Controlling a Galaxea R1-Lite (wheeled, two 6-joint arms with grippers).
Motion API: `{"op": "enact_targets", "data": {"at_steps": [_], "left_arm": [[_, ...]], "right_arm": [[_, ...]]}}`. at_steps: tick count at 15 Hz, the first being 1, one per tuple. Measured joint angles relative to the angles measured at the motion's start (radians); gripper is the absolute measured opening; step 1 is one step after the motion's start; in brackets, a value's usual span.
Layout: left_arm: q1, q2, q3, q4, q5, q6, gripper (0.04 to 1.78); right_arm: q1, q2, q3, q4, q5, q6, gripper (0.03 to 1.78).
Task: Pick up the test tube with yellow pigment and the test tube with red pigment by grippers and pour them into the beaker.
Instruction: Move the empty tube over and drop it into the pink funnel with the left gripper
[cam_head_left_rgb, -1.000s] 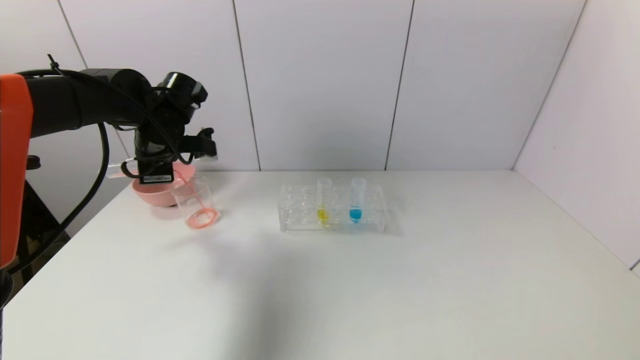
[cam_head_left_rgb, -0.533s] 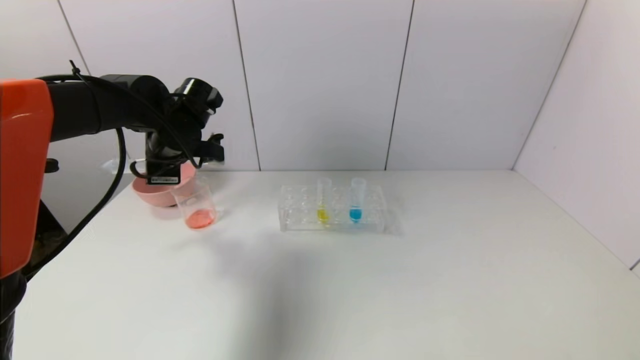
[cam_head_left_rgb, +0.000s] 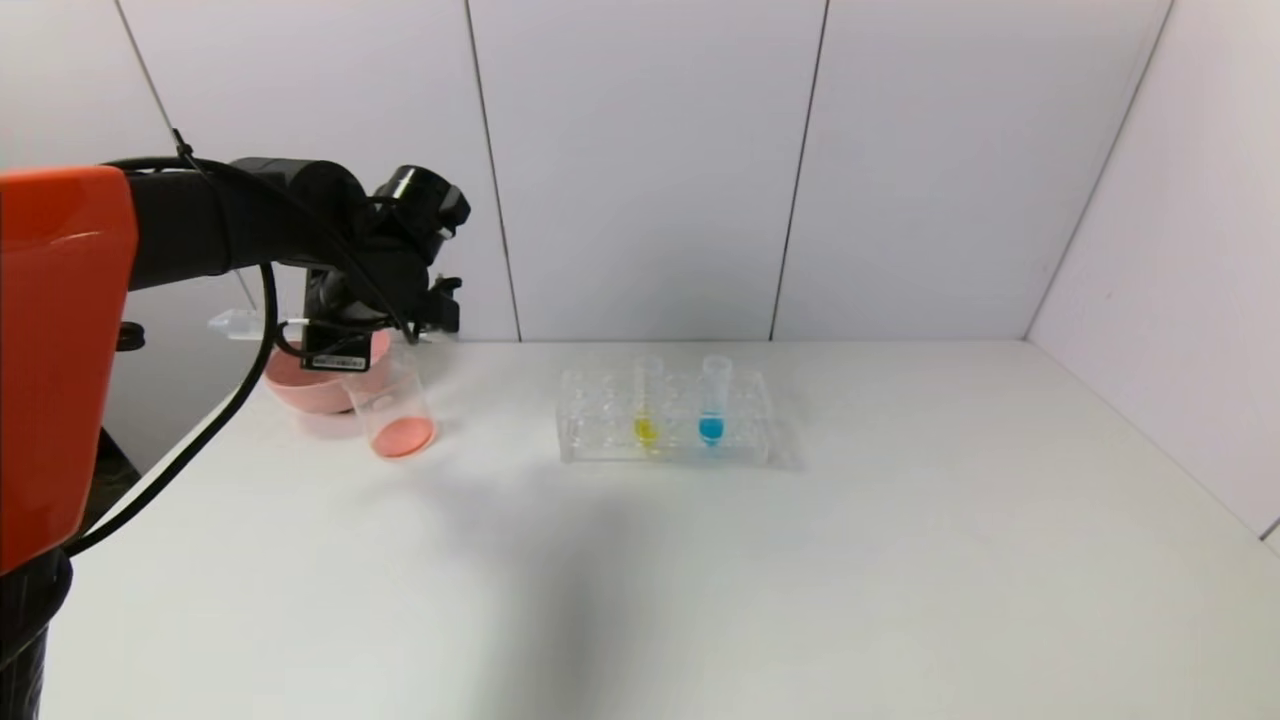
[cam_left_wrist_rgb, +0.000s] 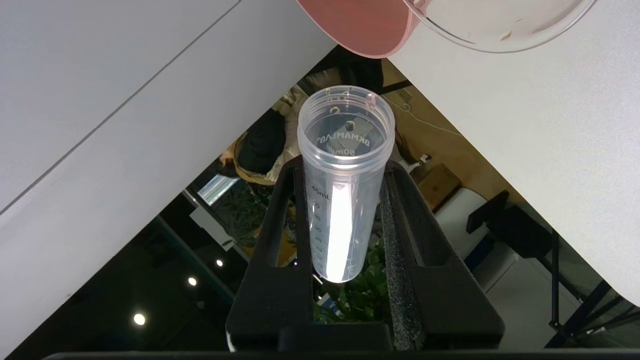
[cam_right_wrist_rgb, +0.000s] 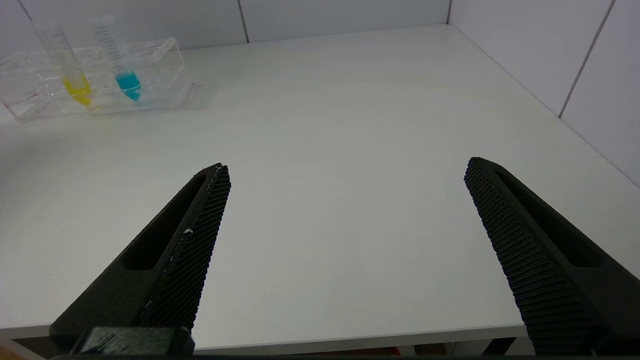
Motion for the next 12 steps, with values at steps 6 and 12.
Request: {"op": "enact_targets", "data": {"at_steps": [6, 12], "left_arm": [[0.076, -0.086, 0.011, -0.078, -0.28, -0.109, 0.43], [0.184, -0.217, 0.18, -0.243, -0.651, -0.652, 0.43]], "right_arm": [[0.0, 0.0, 0.0, 0.0, 0.0, 0.0, 1.71], [0.0, 0.0, 0.0, 0.0, 0.0, 0.0, 1.71]]}}
